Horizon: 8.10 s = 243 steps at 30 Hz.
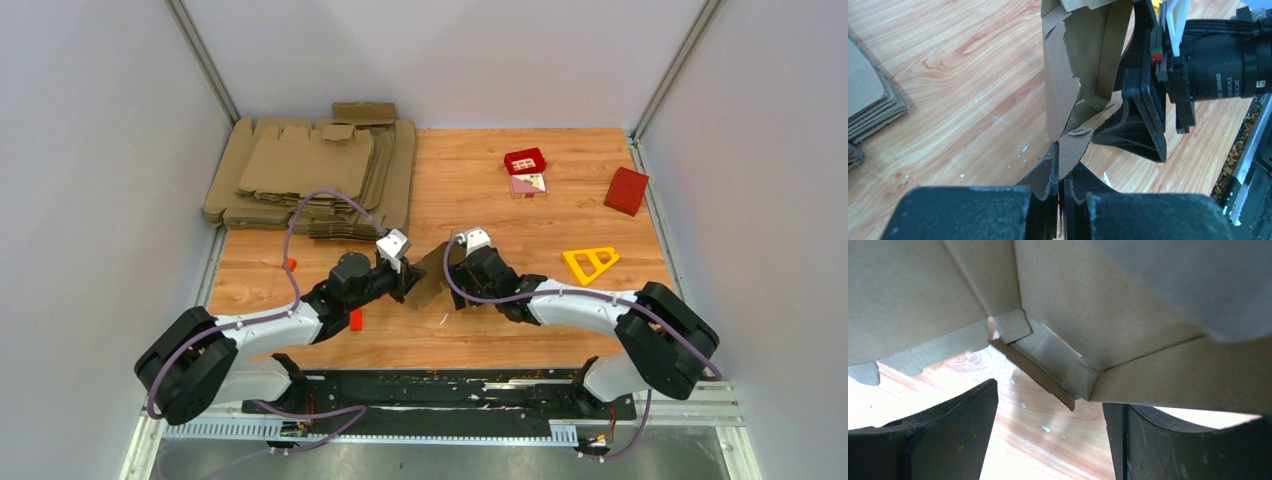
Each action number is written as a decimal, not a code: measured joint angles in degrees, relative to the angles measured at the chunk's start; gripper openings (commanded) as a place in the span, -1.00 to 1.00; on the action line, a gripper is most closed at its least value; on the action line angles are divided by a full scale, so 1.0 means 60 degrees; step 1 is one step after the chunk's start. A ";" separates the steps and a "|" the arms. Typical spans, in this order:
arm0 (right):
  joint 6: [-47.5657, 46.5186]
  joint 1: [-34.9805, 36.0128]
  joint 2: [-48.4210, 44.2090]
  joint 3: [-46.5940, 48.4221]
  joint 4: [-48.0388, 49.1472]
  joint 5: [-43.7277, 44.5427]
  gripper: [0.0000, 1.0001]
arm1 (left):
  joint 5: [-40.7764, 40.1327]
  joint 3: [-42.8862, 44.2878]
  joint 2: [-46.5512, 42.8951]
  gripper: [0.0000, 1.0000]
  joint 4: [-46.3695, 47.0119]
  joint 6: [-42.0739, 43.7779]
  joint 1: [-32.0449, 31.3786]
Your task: Fold the paper box
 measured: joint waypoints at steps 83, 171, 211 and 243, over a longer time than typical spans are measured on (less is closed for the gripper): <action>0.0590 -0.1162 -0.0550 -0.0521 0.0437 -0.1253 0.23 | 0.0586 0.0364 0.0299 -0.87 -0.0251 -0.0004 0.0004; 0.1643 0.0211 -0.0331 0.0018 -0.0947 0.1424 1.00 | 0.1260 0.0576 0.0750 -0.87 -0.0018 -0.0401 0.0000; 0.1169 0.0204 -0.0809 0.0076 -0.1796 0.0608 0.26 | 0.1410 0.0576 0.0601 -0.86 -0.0208 -0.0463 -0.0007; 0.1945 0.0197 0.0550 0.0627 -0.1402 0.2233 -0.35 | 0.1570 0.0630 0.0892 -0.86 0.0178 -0.0539 -0.0142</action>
